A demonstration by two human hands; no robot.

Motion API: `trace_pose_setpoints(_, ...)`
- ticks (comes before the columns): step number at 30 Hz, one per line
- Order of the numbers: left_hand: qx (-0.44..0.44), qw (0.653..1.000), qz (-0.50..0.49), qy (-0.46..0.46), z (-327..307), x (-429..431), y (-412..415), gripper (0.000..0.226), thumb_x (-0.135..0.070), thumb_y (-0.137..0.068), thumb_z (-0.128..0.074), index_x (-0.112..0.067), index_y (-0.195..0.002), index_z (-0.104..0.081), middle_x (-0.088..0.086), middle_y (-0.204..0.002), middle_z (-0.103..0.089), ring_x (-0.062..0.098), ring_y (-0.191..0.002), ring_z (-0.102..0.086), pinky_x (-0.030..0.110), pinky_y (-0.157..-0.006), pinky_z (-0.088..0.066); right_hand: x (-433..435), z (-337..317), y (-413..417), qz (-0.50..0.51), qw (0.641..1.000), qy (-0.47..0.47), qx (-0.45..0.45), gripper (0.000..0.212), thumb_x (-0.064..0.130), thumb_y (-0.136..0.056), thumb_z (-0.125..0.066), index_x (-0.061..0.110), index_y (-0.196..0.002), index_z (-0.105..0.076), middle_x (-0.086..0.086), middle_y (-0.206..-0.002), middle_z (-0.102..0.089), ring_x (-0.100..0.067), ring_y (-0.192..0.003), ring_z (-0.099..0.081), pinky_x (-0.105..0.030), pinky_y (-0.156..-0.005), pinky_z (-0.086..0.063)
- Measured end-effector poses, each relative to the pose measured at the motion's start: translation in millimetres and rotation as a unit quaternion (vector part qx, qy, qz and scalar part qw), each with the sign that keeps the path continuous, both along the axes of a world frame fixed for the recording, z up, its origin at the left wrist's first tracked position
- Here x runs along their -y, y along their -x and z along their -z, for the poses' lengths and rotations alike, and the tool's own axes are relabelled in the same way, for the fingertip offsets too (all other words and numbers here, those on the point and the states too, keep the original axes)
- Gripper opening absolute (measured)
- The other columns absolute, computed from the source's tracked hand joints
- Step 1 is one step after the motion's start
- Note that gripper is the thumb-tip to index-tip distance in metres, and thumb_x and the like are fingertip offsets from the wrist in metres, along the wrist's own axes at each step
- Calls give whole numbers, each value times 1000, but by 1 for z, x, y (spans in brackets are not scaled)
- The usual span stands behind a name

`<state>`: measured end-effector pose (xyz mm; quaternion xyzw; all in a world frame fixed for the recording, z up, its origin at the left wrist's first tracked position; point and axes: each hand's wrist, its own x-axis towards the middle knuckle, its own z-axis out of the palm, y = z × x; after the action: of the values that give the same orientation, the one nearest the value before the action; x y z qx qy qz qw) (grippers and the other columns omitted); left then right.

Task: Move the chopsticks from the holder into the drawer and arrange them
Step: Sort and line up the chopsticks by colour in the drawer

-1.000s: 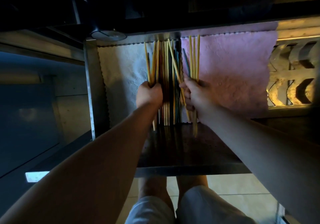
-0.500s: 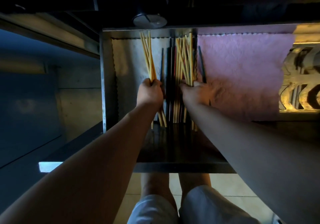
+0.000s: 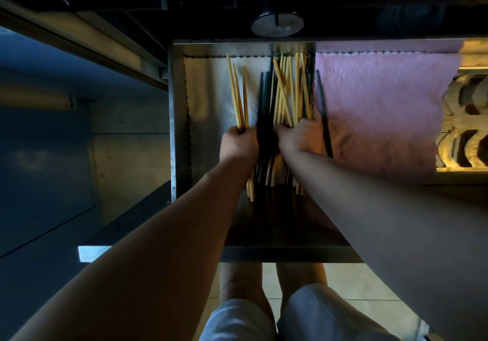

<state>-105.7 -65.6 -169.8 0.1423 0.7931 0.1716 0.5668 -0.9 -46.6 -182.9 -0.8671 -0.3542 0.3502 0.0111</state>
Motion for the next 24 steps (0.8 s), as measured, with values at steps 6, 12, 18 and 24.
trace_pose_setpoints(6, -9, 1000, 26, 10, 0, 2, -2, 16, -22, -83, -58, -12, -91, -67, -2, -61, -56, 13, -51, -52, 26, -55, -44, -3, 0, -1, -3, 1000, 16, 17, 54, 38, -75, -71, 2, -113, -60, -14, -120, -60, -29, -112, -59, -24, -80, -41)
trace_pose_setpoints(12, -12, 999, 47, 15, 0, 1, -3, 23, -23, -85, -57, -10, -101, -67, 1, -70, -58, 16, -59, -55, 27, -57, -46, -1, -2, -2, -45, 999, 16, 15, 57, 39, -78, -68, 0, -118, -55, -19, -124, -58, -34, -116, -56, -38, -95, -46)
trace_pose_setpoints(18, -34, 998, 55, 16, 1, 1, -3, 21, -22, -83, -60, -12, -99, -68, 2, -72, -62, 18, -65, -62, 29, -59, -49, -3, -3, -5, -84, 996, 39, 7, 51, 32, -84, -63, -2, -120, -53, -19, -132, -52, -35, -125, -48, -38, -100, -41)
trace_pose_setpoints(24, -67, 994, 90, 10, 0, 2, -6, 6, -23, -78, -70, -20, -80, -65, 0, -77, -69, 20, -74, -67, 30, -68, -57, -4, -12, -6, -40, 999, 13, -13, 46, 37, -79, -62, 3, -111, -62, -15, -121, -60, -33, -113, -57, -33, -91, -46)
